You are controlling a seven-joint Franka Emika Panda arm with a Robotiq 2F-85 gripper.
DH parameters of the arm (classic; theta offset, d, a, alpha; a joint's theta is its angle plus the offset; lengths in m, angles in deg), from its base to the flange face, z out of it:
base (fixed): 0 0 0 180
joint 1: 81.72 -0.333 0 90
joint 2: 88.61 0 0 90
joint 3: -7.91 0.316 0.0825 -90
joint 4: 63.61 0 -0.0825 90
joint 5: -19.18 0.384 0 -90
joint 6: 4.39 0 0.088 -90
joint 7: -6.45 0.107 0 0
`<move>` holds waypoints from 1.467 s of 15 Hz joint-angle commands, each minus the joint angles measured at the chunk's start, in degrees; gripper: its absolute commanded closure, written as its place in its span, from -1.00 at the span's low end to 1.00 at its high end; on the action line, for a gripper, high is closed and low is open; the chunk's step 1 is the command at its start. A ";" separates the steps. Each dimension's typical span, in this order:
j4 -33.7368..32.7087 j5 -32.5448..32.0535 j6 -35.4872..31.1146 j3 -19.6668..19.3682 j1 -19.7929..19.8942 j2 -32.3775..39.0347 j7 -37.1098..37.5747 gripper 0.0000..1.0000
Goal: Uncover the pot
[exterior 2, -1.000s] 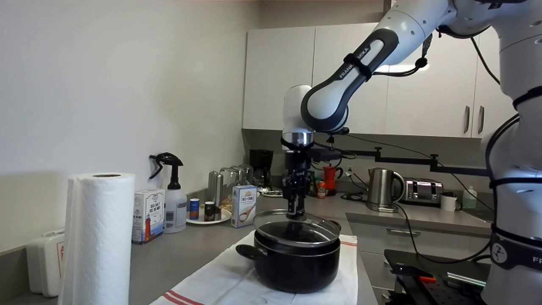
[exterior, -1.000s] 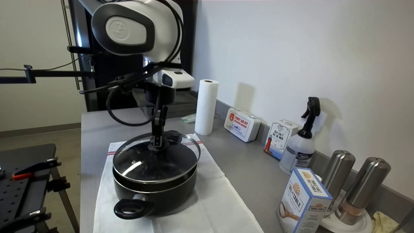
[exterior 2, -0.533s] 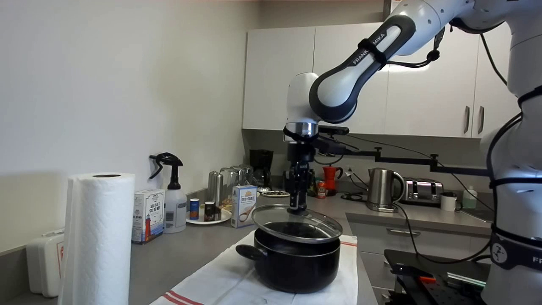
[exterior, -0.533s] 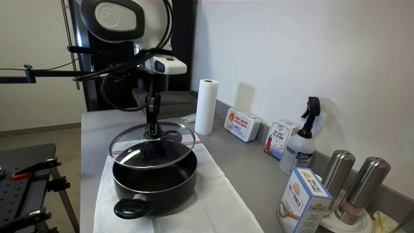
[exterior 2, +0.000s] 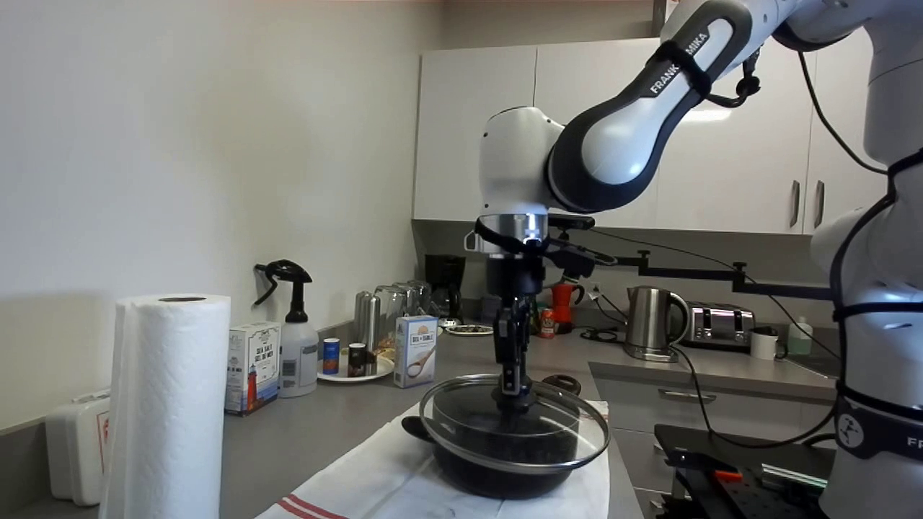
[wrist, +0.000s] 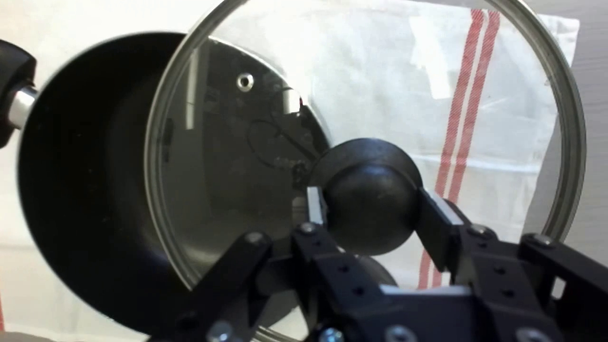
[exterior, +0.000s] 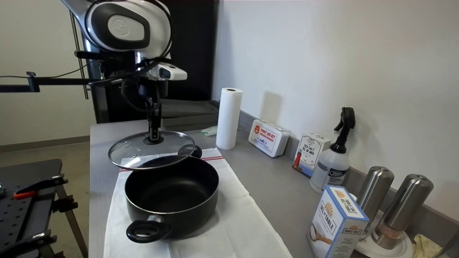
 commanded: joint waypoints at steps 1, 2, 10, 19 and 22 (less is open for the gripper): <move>-1.11 -4.31 1.45 3.05 -3.15 1.14 2.61 0.50; -1.26 -5.28 1.36 3.82 -3.99 1.75 3.05 0.50; -2.95 -10.86 0.95 7.89 -10.92 8.18 4.00 0.50; -5.24 -10.42 -6.72 7.32 -13.06 14.73 0.05 0.50; -6.08 -8.98 -12.40 6.02 -11.77 17.78 -2.67 0.50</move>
